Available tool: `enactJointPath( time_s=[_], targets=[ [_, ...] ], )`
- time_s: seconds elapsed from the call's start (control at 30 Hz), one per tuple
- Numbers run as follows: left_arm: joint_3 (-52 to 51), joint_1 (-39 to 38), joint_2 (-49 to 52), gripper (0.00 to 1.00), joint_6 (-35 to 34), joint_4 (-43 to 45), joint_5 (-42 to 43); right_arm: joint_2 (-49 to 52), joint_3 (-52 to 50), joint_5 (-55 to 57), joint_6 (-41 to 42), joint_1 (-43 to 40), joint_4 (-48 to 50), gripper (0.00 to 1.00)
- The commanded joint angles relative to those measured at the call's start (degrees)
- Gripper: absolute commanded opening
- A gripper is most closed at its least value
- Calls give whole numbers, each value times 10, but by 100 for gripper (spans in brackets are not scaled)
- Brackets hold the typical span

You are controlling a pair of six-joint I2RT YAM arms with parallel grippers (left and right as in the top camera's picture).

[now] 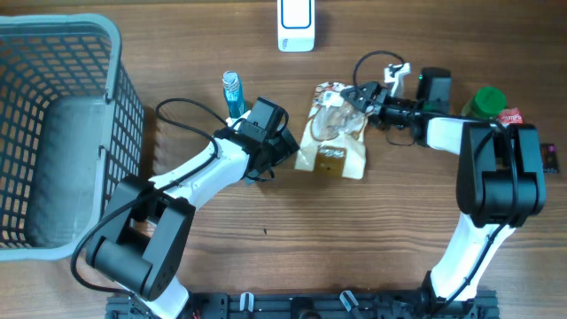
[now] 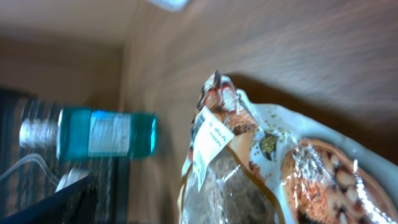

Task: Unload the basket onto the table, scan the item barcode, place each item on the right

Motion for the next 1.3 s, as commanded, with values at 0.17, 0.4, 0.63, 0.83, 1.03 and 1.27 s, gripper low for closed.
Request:
enactJointPath(
  time_s=[0.17,0.4,0.63,0.83,1.03,1.27],
  targets=[
    [-20,4,23,100,5,-9,-14,59,-40,76,-80,-7,-122,64],
    [-20,4,23,100,5,-11,-14,59,-40,26,-124,-13,-119,48],
    [-20,4,23,100,5,-14,-3,59,-40,24,-123,-13,-85,36],
    [-9,4,21,100,15,9,83,59,-40,19,-131,-13,-84,52],
    [9,4,13,100,46,20,83,59,-40,-24,-170,-13,-123,56],
    [9,4,13,100,46,54,92,59,-49,-24,-185,-12,-186,57]
  ],
)
